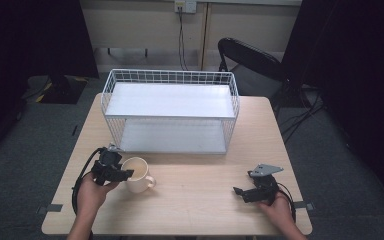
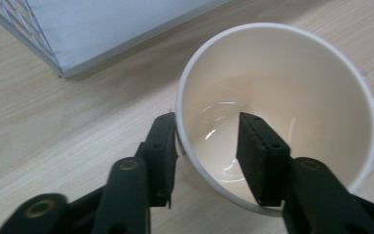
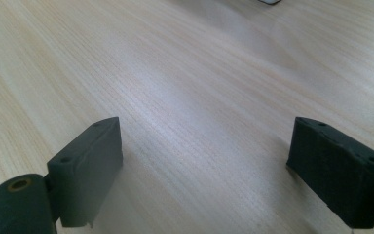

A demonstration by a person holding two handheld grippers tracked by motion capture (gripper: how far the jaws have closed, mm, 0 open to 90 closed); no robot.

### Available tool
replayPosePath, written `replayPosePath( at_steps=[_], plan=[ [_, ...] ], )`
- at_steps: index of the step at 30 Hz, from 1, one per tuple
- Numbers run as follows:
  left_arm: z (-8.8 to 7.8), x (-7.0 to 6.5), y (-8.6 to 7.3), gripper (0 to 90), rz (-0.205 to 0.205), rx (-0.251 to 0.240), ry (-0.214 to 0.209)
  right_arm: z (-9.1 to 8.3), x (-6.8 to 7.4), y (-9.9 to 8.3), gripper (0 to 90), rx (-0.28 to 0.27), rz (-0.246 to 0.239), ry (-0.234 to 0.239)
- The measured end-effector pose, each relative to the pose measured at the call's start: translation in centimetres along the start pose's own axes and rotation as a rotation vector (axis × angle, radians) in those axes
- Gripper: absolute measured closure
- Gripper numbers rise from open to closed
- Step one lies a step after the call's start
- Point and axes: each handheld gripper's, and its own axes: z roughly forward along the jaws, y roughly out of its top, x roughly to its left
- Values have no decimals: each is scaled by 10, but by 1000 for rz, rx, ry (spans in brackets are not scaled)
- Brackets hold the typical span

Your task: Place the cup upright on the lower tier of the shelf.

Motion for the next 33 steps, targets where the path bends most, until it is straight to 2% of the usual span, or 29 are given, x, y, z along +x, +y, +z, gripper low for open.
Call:
replayPosePath(
  at_steps=[3,5,7,12,15,16,18,21,25,31,33],
  plan=[
    [4,2,-2,654,-24,13,-4,0,0,0,119,0,0,0],
    [7,3,-3,675,-27,21,-4,0,0,0,118,0,1,0],
    [10,2,-4,692,-17,45,1,0,0,0,118,0,1,0],
    [14,2,-5,777,-14,49,6,0,0,0,119,0,1,0],
    [14,-1,-3,805,21,72,43,0,0,0,119,0,1,0],
    [13,-1,-3,815,11,80,45,0,0,0,119,0,0,0],
    [12,0,-3,827,-3,65,41,0,0,0,119,-1,-1,-1],
    [12,1,-6,830,-46,35,44,0,0,0,118,-1,-1,-1],
    [12,0,-7,832,-67,5,76,0,0,0,118,0,1,0],
    [14,-4,0,834,-94,-40,98,0,0,0,119,0,0,0],
    [14,-6,3,834,-91,-59,109,0,0,0,119,0,0,-1]
  ],
)
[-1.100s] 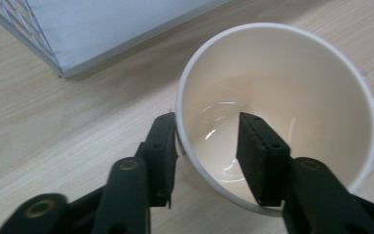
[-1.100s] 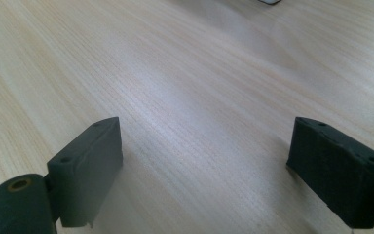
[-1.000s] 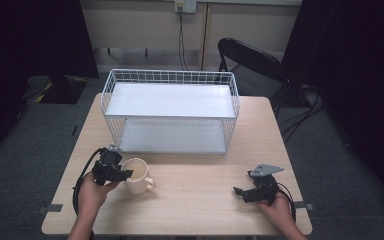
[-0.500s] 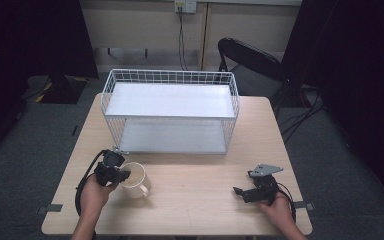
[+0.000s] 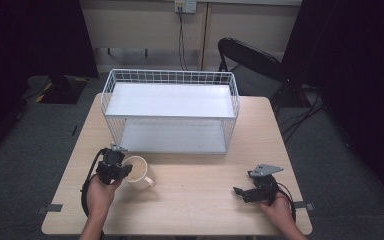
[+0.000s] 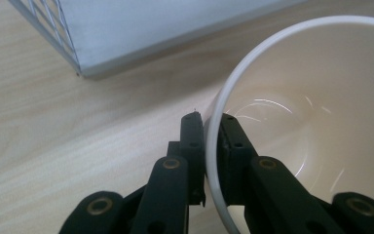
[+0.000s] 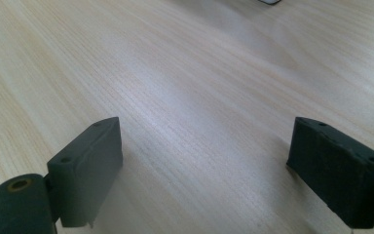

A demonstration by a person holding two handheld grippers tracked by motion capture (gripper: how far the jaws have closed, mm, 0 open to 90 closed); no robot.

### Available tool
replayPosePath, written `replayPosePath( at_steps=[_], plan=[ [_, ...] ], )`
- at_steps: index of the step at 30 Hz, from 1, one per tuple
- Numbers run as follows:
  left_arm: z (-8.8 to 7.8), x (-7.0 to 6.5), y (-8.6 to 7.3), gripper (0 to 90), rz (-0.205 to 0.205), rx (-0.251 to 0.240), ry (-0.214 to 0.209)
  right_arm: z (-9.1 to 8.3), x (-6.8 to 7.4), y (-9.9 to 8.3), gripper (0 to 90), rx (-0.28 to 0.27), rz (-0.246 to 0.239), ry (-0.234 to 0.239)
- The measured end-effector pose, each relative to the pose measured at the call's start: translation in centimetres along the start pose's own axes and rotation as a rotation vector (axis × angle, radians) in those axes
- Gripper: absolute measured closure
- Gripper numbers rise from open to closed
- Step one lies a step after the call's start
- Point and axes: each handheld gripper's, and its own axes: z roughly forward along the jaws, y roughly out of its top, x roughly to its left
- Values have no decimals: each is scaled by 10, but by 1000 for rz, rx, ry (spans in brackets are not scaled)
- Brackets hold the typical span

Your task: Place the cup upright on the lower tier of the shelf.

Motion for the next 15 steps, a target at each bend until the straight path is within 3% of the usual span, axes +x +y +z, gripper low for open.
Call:
replayPosePath(
  at_steps=[15],
  plan=[
    [14,-11,13,836,-29,-90,50,0,0,0,119,1,1,1]
  ],
)
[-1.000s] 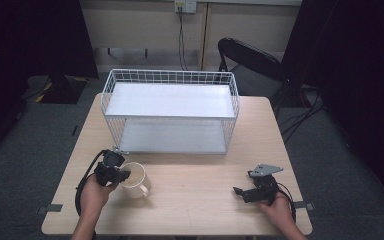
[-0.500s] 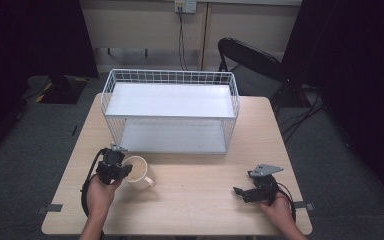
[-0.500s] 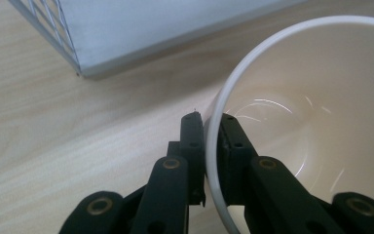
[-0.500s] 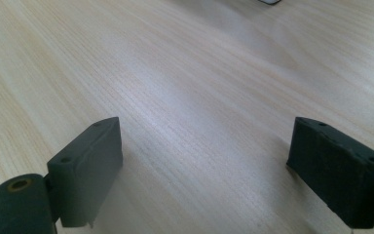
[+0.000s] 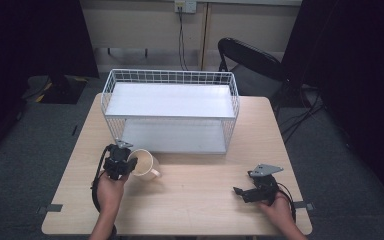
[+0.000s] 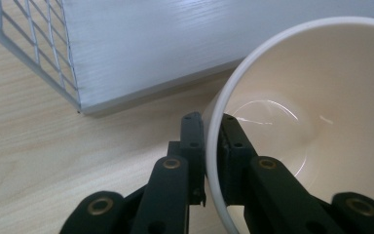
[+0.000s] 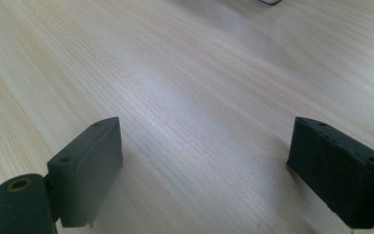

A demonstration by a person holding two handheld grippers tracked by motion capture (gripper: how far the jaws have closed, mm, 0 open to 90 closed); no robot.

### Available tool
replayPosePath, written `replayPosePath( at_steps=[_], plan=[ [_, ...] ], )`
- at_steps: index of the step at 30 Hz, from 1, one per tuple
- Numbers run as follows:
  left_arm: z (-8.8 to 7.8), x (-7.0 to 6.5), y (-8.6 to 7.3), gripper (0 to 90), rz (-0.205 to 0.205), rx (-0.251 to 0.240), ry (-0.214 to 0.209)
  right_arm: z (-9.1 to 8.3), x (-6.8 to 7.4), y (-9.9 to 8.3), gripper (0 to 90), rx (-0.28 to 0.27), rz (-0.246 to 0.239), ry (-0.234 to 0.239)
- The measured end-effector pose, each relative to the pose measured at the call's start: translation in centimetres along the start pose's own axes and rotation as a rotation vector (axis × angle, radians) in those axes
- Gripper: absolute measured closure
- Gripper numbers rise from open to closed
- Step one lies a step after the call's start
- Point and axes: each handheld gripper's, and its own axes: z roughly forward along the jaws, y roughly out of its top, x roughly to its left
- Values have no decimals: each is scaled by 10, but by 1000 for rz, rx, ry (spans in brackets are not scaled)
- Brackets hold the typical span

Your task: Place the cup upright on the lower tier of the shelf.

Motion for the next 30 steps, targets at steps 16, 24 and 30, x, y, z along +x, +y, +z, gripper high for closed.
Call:
replayPosePath(
  at_steps=[16,24,30],
  plan=[
    [10,-9,15,837,-27,-96,44,0,0,0,119,0,0,0],
    [16,-11,21,837,-32,-115,63,0,0,0,119,0,-1,-1],
    [20,-15,22,837,-58,-154,80,0,0,0,118,0,0,0]
  ],
)
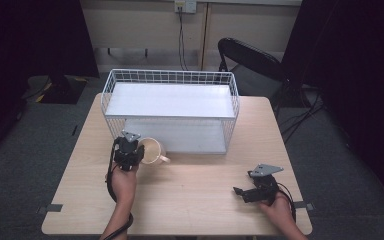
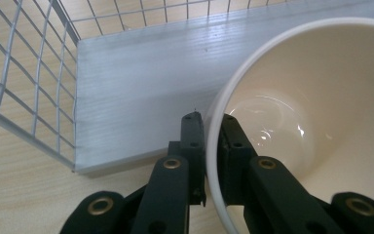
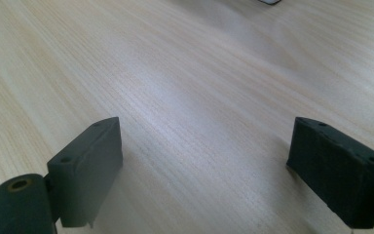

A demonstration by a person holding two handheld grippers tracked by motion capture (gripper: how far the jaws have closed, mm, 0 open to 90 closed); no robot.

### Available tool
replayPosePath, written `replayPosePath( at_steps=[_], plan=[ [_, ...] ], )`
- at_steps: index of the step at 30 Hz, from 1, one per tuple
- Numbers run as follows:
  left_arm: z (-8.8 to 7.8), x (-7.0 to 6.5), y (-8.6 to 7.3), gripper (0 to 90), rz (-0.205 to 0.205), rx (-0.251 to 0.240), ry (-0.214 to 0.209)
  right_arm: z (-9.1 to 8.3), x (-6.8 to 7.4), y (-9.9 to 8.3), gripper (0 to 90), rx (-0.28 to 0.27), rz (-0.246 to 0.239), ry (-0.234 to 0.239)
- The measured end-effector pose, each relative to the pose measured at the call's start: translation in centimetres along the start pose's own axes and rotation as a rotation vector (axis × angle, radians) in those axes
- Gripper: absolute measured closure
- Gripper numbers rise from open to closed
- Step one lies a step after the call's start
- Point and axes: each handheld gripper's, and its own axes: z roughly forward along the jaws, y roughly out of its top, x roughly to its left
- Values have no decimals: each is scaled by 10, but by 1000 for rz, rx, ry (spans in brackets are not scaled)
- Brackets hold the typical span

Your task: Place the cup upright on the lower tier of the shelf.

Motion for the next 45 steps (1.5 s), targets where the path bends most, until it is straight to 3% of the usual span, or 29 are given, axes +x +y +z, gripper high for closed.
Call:
replayPosePath(
  at_steps=[6,7,8,17,26,36,40,45],
  plan=[
    [2,-4,6,837,-6,-18,14,0,0,0,118,0,0,0],
    [2,-3,7,837,9,-16,11,0,0,0,118,0,0,0],
    [3,-5,7,837,-15,-28,10,0,0,0,119,0,-1,0],
    [8,-11,13,837,8,-41,32,0,0,0,119,0,0,0],
    [15,-14,15,837,-24,-73,65,0,0,0,118,-1,-2,-1],
    [23,-19,22,837,-21,-77,84,0,0,0,118,0,0,0],
    [26,-24,20,836,-12,-89,110,0,0,0,118,0,0,0],
    [31,-24,17,836,-30,-93,118,0,0,0,118,-1,-2,-1]
  ],
)
